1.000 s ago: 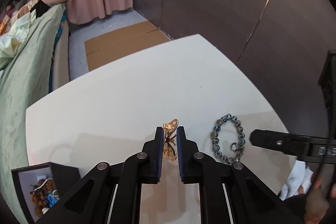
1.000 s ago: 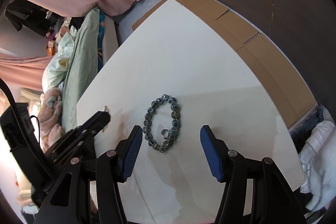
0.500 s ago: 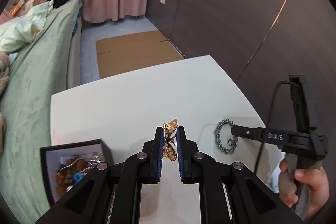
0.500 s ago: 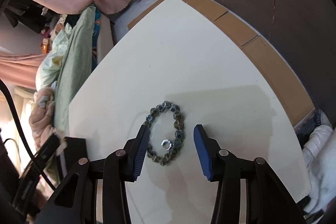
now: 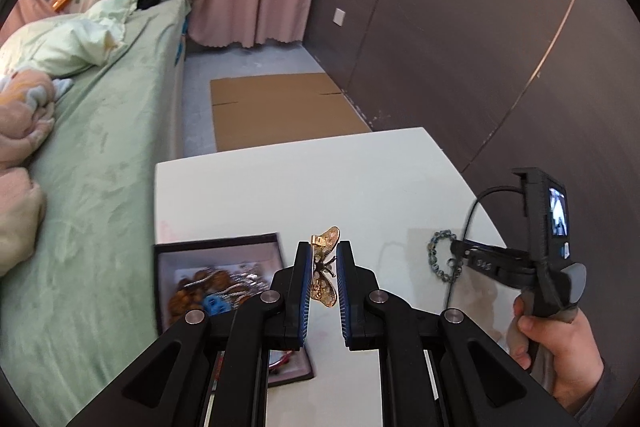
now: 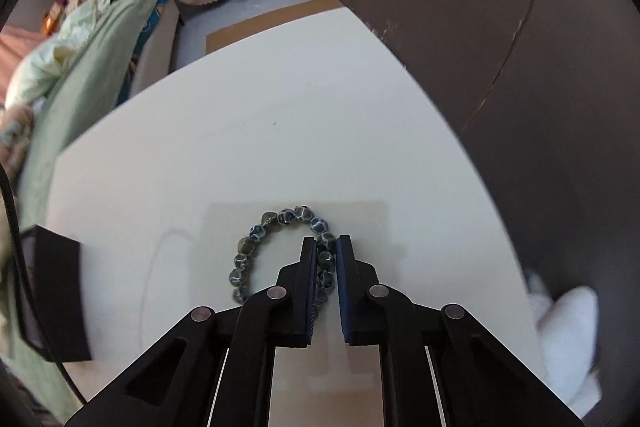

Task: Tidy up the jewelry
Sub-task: 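Carry the brooch into the box with the left tool while the right tool grasps the grey bracelet, then open the left tool over the box while the right tool drops the grey bracelet in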

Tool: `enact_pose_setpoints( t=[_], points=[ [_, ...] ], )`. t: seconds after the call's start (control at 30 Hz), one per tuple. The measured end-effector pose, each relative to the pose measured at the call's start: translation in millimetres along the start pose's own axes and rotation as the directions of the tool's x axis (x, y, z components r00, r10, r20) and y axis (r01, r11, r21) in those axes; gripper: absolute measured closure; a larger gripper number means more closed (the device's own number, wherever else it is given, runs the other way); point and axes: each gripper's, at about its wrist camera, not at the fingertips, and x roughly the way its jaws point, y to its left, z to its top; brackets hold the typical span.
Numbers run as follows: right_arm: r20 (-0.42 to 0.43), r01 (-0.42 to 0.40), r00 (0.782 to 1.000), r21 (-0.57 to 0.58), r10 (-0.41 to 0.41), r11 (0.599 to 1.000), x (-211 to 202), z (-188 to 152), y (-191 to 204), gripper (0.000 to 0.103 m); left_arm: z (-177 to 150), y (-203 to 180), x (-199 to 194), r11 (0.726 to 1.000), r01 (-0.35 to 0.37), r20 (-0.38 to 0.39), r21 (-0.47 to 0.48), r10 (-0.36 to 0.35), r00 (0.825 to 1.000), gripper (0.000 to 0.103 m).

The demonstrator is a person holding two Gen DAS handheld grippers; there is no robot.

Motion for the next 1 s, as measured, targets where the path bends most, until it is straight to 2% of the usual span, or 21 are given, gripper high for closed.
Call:
enact_pose_setpoints(
  t=[0.1, 0.17, 0.5, 0.7, 0.93, 0.97, 1.0],
  points=[
    [0.000, -0.090, 0.996, 0.061, 0.090, 0.994, -7, -3, -10, 0.092, -3, 12, -7, 1.000, -0.010, 0.003, -0.020, 0.010, 1.000, 0.090],
    [0.028, -0.119, 0.993, 0.066, 0.118, 0.991, -14, -7, -10, 0.092, -6, 18, -11, 0.999, -0.018, 0.004, -0.031, 0.018, 1.000, 0.090],
    [0.167, -0.258, 0.953, 0.007, 0.253, 0.966, -55, -19, 14, 0.093, -22, 42, -21, 0.996, -0.037, -0.007, -0.086, 0.036, 0.999, 0.090],
    [0.262, -0.307, 0.913, -0.070, 0.314, 0.949, -82, -22, 31, 0.093, -30, 49, -14, 0.995, -0.034, -0.031, -0.099, 0.031, 0.999, 0.090],
    [0.289, -0.391, 0.860, -0.155, 0.420, 0.907, -99, -26, 48, 0.093, -34, 62, -2, 0.981, -0.017, -0.105, -0.196, -0.004, 0.994, 0.089],
    [0.290, -0.405, 0.852, -0.166, 0.437, 0.899, -102, -27, 51, 0.093, -34, 62, -4, 0.980, -0.022, -0.102, -0.196, 0.002, 0.995, 0.084],
    [0.289, -0.418, 0.843, -0.177, 0.453, 0.891, -104, -29, 54, 0.093, -35, 63, -7, 0.980, -0.023, -0.092, -0.196, 0.005, 0.996, 0.070]
  ],
)
